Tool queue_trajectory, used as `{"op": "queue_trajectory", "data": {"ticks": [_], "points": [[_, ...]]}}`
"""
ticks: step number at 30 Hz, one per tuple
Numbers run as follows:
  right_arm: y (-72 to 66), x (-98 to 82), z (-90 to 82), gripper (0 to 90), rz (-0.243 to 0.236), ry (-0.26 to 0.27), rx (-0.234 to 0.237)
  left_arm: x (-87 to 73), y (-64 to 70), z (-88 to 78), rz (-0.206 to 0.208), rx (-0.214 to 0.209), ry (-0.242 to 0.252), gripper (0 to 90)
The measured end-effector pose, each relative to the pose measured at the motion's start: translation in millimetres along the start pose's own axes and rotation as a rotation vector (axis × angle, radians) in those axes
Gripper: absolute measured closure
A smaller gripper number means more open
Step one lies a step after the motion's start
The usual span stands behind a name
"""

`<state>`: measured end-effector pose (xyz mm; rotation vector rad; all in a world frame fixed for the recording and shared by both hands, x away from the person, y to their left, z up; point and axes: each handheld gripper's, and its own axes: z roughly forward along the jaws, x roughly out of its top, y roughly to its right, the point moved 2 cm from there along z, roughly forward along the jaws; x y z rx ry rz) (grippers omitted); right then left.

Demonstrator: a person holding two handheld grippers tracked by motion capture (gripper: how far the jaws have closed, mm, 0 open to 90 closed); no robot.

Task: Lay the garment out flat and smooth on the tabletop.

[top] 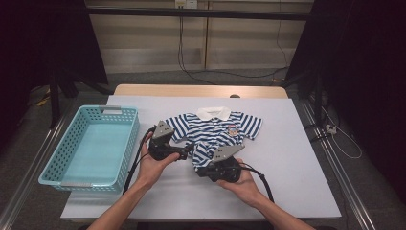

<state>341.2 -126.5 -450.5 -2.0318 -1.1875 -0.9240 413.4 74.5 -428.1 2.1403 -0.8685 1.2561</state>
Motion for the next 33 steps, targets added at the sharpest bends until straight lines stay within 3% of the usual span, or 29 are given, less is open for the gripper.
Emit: {"op": "queue_trajectory", "data": {"ticks": [5,14,18,26,33], "points": [[-5.2,2.0,1.3,78.0,-0.011,-0.005,0.030,0.0,-0.6,0.2,0.012,0.017,-0.024,5.6],[-9.7,1.2,-12.7,66.0,-0.016,0.014,0.001,7.0,12.4,1.5,-0.002,-0.042,-0.020,9.9],[-14.0,-3.8,-23.0,62.1,-0.015,0.009,-0.028,4.0,20.8,9.0,-0.006,-0.077,-0.053,12.7],[-13.8,-21.7,-52.6,64.7,-0.003,0.005,-0.076,5.1,30.9,15.0,-0.020,-0.142,-0.059,23.1],[2.8,-39.8,-91.4,73.3,0.041,0.041,-0.176,2.6,36.0,21.8,-0.032,-0.195,-0.105,35.7]]}}
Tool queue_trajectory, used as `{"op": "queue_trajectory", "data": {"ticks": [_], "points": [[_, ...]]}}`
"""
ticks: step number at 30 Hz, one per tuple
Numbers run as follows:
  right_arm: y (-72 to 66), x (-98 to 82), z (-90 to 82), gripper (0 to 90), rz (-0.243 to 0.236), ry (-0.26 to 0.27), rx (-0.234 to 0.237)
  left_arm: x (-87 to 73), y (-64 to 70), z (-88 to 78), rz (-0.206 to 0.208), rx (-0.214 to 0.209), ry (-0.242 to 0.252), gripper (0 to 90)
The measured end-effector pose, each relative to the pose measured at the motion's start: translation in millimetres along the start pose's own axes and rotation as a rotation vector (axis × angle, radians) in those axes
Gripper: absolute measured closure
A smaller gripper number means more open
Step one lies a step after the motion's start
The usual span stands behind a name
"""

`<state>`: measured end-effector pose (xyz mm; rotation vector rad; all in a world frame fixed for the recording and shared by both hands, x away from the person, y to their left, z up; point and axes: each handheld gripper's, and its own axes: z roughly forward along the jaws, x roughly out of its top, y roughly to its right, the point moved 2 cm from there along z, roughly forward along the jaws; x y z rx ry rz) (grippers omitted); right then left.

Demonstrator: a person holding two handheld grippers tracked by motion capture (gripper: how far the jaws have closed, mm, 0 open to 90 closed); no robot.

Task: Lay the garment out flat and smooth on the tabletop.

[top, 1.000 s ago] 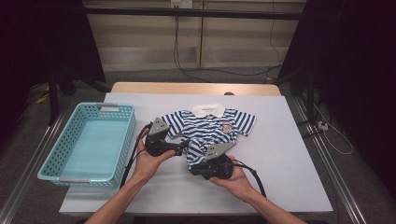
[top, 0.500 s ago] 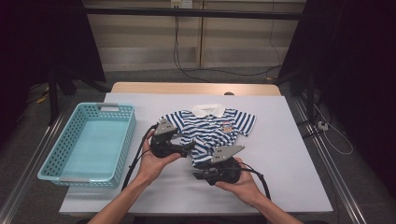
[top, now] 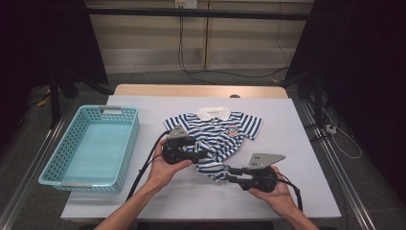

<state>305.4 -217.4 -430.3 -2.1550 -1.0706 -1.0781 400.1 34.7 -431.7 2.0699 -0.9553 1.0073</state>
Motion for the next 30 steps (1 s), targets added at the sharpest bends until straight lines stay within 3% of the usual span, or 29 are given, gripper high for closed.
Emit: {"op": "queue_trajectory", "data": {"ticks": [5,13,14,20,23,24,27,29,30], "points": [[17.1,-2.5,-2.5,76.2,0.027,0.008,-0.058,-3.1,0.9,0.3,0.000,-0.031,-0.029,63.0],[24.6,-2.3,12.5,75.6,0.030,-0.030,-0.076,-5.0,-2.9,-5.4,-0.017,-0.041,-0.039,84.6],[25.4,-2.4,14.1,75.6,0.029,-0.035,-0.077,-4.6,-4.1,-6.2,0.007,-0.043,-0.045,85.7],[30.6,-5.5,23.6,73.9,0.037,-0.065,-0.080,-7.2,-1.1,-16.2,0.017,-0.044,-0.053,88.1],[29.3,-5.8,25.9,68.6,0.043,-0.074,-0.067,-11.6,-0.5,-30.3,-0.001,-0.036,-0.058,88.2],[28.9,-5.3,27.3,65.7,0.047,-0.070,-0.055,-14.2,0.8,-35.9,-0.025,-0.034,-0.057,88.2],[28.0,-2.5,32.5,64.4,0.052,-0.070,-0.037,-22.8,2.2,-49.0,-0.022,-0.037,-0.075,88.2],[27.4,0.0,35.9,64.2,0.050,-0.070,-0.032,-28.0,2.4,-55.8,-0.034,-0.052,-0.069,88.3],[26.0,1.6,38.2,64.1,0.046,-0.069,-0.025,-30.5,3.4,-58.9,-0.050,-0.041,-0.065,88.3]]}}
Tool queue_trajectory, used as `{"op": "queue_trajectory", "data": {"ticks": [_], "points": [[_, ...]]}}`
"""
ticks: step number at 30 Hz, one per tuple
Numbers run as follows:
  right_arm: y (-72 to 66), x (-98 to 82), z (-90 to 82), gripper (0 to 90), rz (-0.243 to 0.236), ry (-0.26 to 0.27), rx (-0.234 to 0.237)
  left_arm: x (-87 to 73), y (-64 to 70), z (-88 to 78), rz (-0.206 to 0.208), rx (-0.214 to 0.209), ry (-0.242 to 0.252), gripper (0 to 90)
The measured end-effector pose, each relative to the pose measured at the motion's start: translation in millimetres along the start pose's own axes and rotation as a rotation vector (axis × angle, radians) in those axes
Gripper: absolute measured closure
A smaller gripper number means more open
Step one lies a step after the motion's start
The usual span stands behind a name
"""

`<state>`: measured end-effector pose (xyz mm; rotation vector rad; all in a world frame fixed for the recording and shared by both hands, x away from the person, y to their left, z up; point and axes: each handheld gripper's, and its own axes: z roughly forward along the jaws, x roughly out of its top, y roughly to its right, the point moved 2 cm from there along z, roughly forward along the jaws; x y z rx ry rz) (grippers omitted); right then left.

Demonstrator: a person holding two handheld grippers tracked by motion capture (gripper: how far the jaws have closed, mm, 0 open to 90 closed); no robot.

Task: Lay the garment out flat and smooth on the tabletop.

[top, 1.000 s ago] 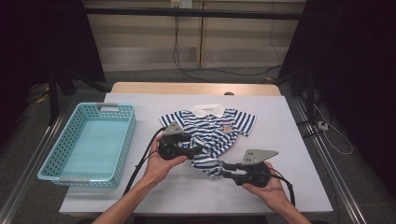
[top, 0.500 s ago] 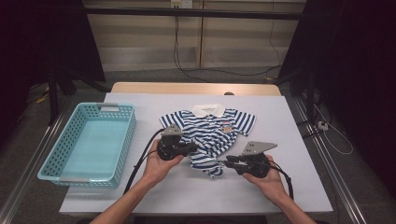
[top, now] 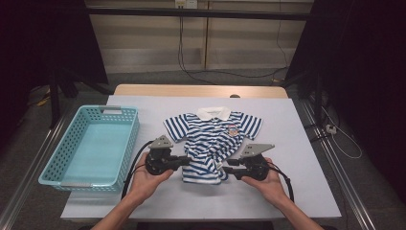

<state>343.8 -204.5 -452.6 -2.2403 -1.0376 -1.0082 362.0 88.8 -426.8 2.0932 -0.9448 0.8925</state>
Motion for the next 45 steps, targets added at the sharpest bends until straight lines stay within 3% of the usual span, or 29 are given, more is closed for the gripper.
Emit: {"op": "queue_trajectory", "data": {"ticks": [4,10,11,13,16,22,24,30,35,38,42,45], "points": [[-5.9,2.2,5.4,62.8,-0.017,-0.018,0.023,-6.0,-2.9,-3.6,-0.015,0.030,-0.025,88.3],[-6.8,-2.1,12.2,64.3,-0.014,-0.058,0.037,-15.9,-9.1,4.4,-0.105,0.086,-0.115,88.2],[-7.9,-3.2,12.5,64.6,-0.014,-0.065,0.040,-16.4,-12.5,4.9,-0.078,0.094,-0.123,88.2],[-8.7,-5.3,13.9,65.2,-0.016,-0.074,0.042,-19.5,-12.0,6.9,-0.086,0.086,-0.133,88.1],[-8.9,-7.7,16.6,65.4,-0.008,-0.086,0.038,-23.5,-10.7,8.8,-0.059,0.079,-0.152,87.9],[-8.3,-6.0,13.0,65.4,0.010,-0.090,0.030,-26.0,-10.7,14.9,-0.045,0.068,-0.184,87.8],[-5.9,-4.4,6.9,66.8,0.021,-0.066,0.031,-25.8,-10.7,14.9,-0.045,0.068,-0.180,87.6],[-4.0,-11.6,9.3,66.9,0.025,-0.108,0.032,-21.0,-14.1,14.3,-0.024,0.019,-0.094,85.5],[-7.1,-11.7,9.7,68.1,-0.017,-0.111,0.019,-21.1,-13.6,14.4,-0.029,0.037,-0.106,85.5],[-11.4,-9.3,10.9,73.5,-0.042,-0.129,0.015,-21.8,-14.3,15.7,-0.057,0.039,-0.104,85.5],[-17.0,-6.6,10.4,87.2,-0.053,-0.151,0.019,-21.3,-14.4,15.7,-0.043,0.031,-0.110,85.6],[-15.1,-6.1,5.6,88.5,-0.072,-0.153,-0.003,-20.2,-14.4,12.1,-0.052,0.035,-0.099,86.3]]}}
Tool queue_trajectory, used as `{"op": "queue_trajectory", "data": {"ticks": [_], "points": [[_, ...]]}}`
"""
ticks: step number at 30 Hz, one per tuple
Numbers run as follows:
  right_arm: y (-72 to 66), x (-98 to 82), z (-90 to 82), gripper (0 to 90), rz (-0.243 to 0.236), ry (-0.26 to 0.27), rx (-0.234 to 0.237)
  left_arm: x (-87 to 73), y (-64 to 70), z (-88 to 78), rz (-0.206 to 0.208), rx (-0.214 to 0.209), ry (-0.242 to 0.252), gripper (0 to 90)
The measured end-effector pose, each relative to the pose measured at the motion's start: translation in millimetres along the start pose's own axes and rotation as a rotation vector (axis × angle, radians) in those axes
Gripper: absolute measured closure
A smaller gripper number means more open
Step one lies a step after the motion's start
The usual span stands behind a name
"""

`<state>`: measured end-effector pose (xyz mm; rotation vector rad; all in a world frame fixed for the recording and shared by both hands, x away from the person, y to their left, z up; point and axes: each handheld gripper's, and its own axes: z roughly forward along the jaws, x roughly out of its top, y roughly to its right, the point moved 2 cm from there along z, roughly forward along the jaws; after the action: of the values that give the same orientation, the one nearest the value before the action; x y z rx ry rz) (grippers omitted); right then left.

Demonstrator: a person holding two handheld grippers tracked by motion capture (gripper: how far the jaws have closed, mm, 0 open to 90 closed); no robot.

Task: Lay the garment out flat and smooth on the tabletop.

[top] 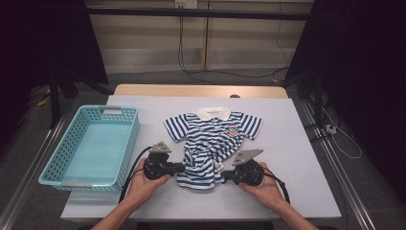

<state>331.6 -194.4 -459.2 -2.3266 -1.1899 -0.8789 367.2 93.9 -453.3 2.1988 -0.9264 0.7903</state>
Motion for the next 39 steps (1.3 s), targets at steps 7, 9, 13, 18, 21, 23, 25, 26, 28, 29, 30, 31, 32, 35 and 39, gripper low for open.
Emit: {"op": "queue_trajectory", "data": {"ticks": [7,9,13,18,21,23,25,26,28,29,30,31,32,35,39], "points": [[21.4,-15.5,-32.7,88.8,0.057,0.029,-0.041,0.0,-3.5,-8.8,-0.020,-0.004,-0.001,88.0],[20.4,-22.4,-40.7,88.8,0.057,0.019,-0.054,-0.6,-1.3,-9.4,-0.047,0.013,-0.010,88.1],[19.5,-39.2,-61.3,88.8,0.071,0.026,-0.078,-2.7,0.0,-12.1,-0.031,0.006,-0.026,88.2],[12.4,-60.8,-86.2,88.7,0.095,0.047,-0.078,-10.7,5.4,-27.6,-0.050,-0.005,-0.033,88.3],[5.8,-66.7,-89.6,87.0,0.092,0.040,-0.070,-17.1,4.5,-27.6,-0.058,0.002,-0.059,88.2],[4.8,-65.6,-89.4,84.6,0.094,0.048,-0.069,-17.7,2.9,-25.7,-0.058,-0.004,-0.065,88.0],[7.1,-62.2,-87.6,78.4,0.095,0.065,-0.069,-17.6,3.1,-24.0,-0.052,-0.010,-0.048,85.2],[8.6,-60.3,-86.4,77.3,0.102,0.068,-0.071,-16.6,3.4,-25.1,-0.034,-0.003,-0.038,79.3],[12.4,-55.1,-83.8,73.2,0.098,0.074,-0.095,-12.7,3.9,-29.0,-0.032,0.005,0.003,68.7],[15.0,-51.7,-82.6,73.2,0.101,0.084,-0.099,-10.0,4.1,-31.4,-0.036,-0.006,0.033,68.3],[18.0,-47.9,-80.7,73.0,0.102,0.094,-0.099,-7.3,4.6,-33.2,-0.019,0.002,0.053,67.2],[20.7,-44.0,-77.8,73.0,0.101,0.096,-0.099,-5.2,4.9,-33.7,-0.007,0.008,0.059,66.5],[23.7,-40.4,-73.8,73.0,0.100,0.095,-0.102,-3.8,5.5,-32.8,-0.011,0.014,0.064,65.0],[33.1,-30.1,-56.7,73.0,0.104,0.083,-0.091,2.9,8.7,-28.5,0.025,0.028,0.057,54.7],[38.8,-17.2,-37.3,73.4,0.098,0.078,-0.086,18.0,8.4,-32.8,0.058,0.038,0.134,52.1]]}}
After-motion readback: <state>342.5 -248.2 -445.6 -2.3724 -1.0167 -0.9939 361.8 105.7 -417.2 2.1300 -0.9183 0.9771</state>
